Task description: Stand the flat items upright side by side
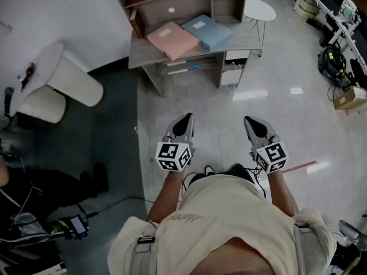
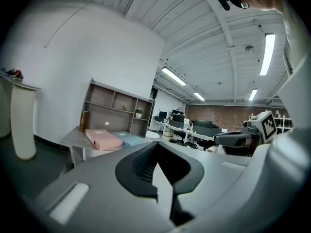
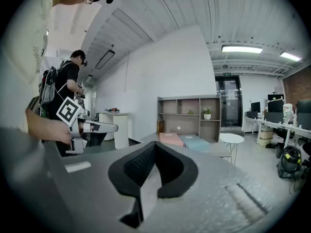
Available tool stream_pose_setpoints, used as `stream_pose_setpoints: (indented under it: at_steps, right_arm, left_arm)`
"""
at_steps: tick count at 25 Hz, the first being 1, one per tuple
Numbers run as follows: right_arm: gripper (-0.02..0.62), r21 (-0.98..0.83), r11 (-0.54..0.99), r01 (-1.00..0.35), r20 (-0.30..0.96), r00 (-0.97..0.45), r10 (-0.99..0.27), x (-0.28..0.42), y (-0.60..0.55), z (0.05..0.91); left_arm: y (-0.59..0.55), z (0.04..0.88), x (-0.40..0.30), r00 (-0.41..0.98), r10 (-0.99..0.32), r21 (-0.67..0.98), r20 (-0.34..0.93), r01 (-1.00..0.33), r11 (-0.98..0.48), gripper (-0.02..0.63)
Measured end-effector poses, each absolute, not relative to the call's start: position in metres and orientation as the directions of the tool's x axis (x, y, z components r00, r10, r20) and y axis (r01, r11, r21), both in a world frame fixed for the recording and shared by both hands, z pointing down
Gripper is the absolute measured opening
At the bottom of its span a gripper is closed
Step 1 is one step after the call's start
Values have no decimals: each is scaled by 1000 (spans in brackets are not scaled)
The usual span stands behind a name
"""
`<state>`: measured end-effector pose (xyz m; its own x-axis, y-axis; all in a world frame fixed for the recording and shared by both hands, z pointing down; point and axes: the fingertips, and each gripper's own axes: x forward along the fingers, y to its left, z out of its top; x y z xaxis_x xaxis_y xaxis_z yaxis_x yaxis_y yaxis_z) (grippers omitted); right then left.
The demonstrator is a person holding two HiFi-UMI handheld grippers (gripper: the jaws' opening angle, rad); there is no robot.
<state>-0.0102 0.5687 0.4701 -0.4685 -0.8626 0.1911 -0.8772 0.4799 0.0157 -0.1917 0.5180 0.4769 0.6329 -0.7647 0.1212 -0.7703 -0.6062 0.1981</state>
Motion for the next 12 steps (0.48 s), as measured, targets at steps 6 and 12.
stream_pose_setpoints:
  at_steps: [6, 12]
  right_arm:
    - [2, 15, 409, -912, 189, -399, -897, 2, 560, 473]
    - [2, 40, 419, -907, 220, -401, -889, 2, 562, 483]
  left_arm:
    - [512, 477, -197, 617, -779, 203, 113, -782, -589, 17]
    - [511, 494, -192, 635, -765, 261, 111, -761, -594, 17]
